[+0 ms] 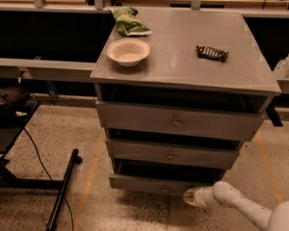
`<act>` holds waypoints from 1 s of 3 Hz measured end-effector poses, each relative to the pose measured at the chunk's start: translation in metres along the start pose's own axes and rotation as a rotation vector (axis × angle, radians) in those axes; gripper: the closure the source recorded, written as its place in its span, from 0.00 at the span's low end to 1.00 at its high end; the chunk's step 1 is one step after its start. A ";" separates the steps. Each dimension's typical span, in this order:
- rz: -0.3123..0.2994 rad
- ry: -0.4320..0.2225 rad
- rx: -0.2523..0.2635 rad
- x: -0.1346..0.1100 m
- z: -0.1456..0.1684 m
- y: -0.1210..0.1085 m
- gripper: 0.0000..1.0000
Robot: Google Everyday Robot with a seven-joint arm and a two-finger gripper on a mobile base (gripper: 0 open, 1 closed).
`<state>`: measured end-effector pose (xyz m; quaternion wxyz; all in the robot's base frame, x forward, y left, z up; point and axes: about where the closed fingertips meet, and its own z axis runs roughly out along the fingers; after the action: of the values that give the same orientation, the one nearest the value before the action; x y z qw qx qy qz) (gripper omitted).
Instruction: Close bottom drawer
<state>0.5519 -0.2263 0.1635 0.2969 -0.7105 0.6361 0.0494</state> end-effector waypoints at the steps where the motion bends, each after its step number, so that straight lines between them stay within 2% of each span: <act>1: 0.049 -0.081 -0.046 0.004 0.012 0.010 1.00; 2: 0.055 -0.094 -0.064 0.007 0.009 0.011 1.00; 3: 0.048 -0.088 -0.109 0.004 0.023 0.026 1.00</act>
Offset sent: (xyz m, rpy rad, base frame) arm -0.0051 0.0024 -0.0137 0.0755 0.0589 0.0069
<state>0.5357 -0.2187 0.1336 0.2843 -0.7071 0.6358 0.1225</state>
